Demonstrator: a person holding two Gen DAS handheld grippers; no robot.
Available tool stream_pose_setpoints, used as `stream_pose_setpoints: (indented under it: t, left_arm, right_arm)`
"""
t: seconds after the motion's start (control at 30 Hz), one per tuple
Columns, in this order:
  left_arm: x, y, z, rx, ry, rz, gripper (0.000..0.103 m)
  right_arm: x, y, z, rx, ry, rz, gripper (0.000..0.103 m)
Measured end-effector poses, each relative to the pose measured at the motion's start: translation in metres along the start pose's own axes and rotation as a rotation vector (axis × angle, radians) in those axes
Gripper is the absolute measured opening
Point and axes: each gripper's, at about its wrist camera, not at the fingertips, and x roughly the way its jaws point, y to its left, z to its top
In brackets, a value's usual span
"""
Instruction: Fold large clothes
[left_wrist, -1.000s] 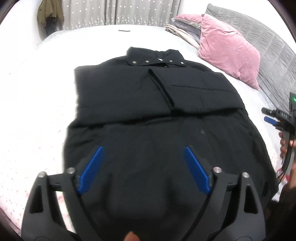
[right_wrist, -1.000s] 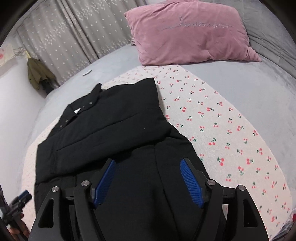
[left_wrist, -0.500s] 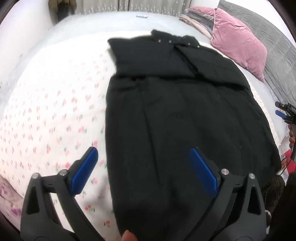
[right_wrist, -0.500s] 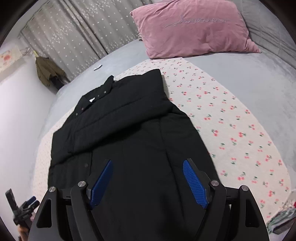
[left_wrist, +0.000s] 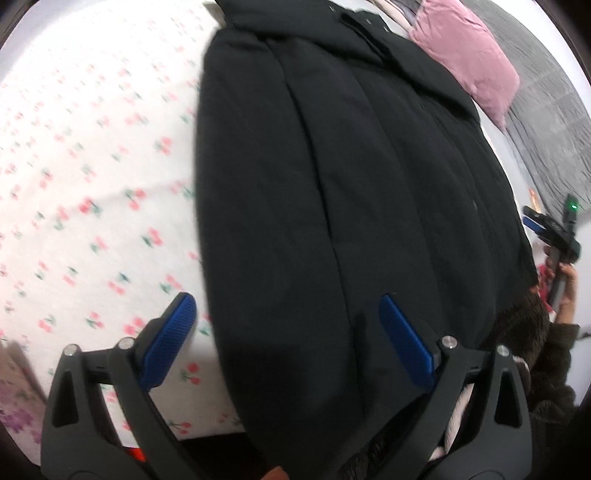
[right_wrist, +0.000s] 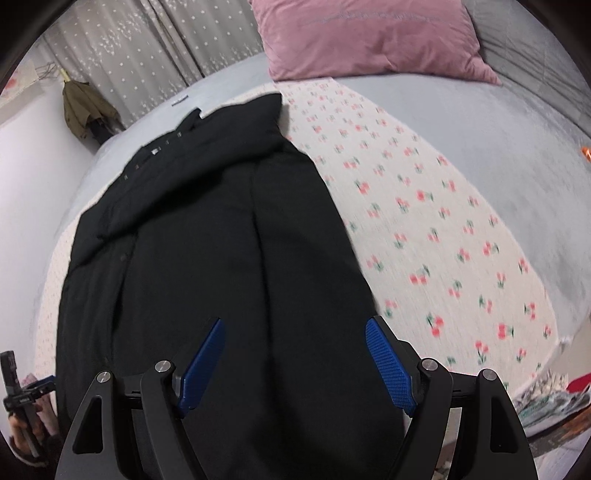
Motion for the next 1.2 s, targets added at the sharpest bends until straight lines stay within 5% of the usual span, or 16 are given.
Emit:
stream_pose_setpoints:
  t: [0.53,1.0,1.2]
  left_arm:
    - [0.02,-0.034,-0.016,0.114,0.081,-0.06,0.099]
    - [0.025,-0.046,-0.022,0.069,0.066,-0.223,0.095]
    - [0.026,-0.049,-0.029,0.039,0.066,-0.26,0.07]
  right_arm:
    - [0.0,-0.033,-0.052,-0.009,0.013,0.053,0.08]
    - [-0.009,-0.052,-0.07,0.077,0.038,0.244,0.08]
    - [-0.004,-0.038,-0.078,0.082,0.086,0.362,0.052]
